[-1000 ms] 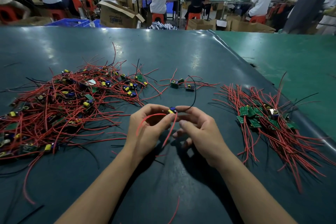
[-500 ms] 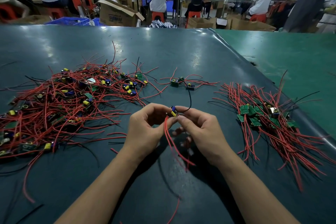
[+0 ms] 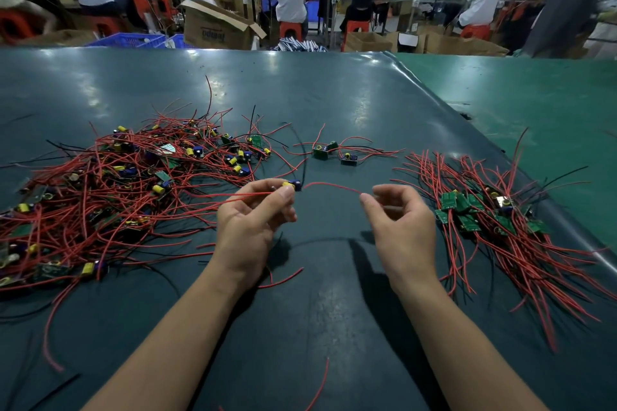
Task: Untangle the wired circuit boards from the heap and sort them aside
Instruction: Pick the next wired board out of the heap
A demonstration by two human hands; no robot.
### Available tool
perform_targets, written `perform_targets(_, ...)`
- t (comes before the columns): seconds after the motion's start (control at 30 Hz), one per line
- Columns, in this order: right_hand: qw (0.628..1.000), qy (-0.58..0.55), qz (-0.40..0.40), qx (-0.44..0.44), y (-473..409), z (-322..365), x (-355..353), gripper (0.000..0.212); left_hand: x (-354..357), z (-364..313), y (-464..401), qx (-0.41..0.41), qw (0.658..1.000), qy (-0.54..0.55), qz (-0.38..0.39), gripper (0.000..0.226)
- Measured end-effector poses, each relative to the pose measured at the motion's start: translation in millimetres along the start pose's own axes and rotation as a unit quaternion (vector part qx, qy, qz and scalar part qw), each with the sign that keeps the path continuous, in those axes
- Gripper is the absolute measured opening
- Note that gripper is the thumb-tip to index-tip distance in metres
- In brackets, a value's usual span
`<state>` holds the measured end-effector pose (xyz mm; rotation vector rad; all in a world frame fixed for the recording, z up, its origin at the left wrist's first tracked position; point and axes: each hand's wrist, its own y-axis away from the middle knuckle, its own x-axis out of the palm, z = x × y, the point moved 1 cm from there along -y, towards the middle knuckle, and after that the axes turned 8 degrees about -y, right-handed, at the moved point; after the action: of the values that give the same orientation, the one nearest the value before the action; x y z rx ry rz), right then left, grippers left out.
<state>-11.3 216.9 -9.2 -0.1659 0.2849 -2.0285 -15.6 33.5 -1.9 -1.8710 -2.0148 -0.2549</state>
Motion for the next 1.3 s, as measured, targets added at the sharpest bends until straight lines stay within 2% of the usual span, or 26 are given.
perform_targets(0.07,0.999,-0.003,-0.035,0.020,-2.7,-1.3,-3.1,0.015,-0.8,-0.3,-1.4,0.005,0.999,0.000,-0.036,0.022)
perform_targets(0.1,0.999,-0.005,-0.014,0.032,-3.0,-1.7,-2.6,0.014,-0.4,-0.1,-1.1,0.007,0.999,-0.014,-0.041,0.022)
perform_targets(0.17,0.993,-0.032,0.095,0.069,3.0,-0.7,5.1,0.016,1.0,1.5,1.1,0.011,0.998,-0.058,-0.032,0.023)
perform_targets(0.23,0.970,-0.070,0.211,0.095,13.7,1.5,15.7,0.013,2.5,3.9,4.7,0.022,0.992,-0.127,-0.004,0.022)
perform_targets(0.3,0.966,-0.059,0.244,0.067,18.6,1.4,19.4,0.012,5.7,6.3,8.3,0.043,0.980,-0.191,0.032,0.016)
perform_targets(0.43,0.982,-0.017,0.189,0.018,13.7,0.1,13.9,0.009,9.3,7.2,10.1,0.061,0.968,-0.234,0.064,0.015)
perform_targets(0.63,0.969,-0.161,0.132,0.135,11.2,4.4,13.2,0.008,10.3,7.3,12.5,0.054,0.968,-0.227,0.088,0.014)
perform_targets(0.77,0.965,-0.174,0.113,0.159,9.4,4.6,14.2,0.012,11.4,7.2,13.9,0.060,0.967,-0.231,0.088,0.015)
perform_targets(0.93,0.951,-0.257,0.020,0.171,-1.5,5.7,7.4,0.015,13.7,4.5,14.3,0.064,0.969,-0.223,0.087,0.015)
perform_targets(1.1,0.954,-0.263,-0.037,0.139,-7.0,4.2,3.4,0.021,12.5,1.0,12.7,0.060,0.976,-0.190,0.087,0.013)
perform_targets(1.2,0.976,-0.188,-0.068,0.082,-10.2,3.6,-2.6,0.022,9.1,-0.1,11.1,0.055,0.981,-0.170,0.077,0.013)
perform_targets(1.3,0.994,-0.091,-0.057,-0.010,-6.2,6.4,-5.1,0.016,7.9,0.0,10.7,0.046,0.982,-0.164,0.080,0.017)
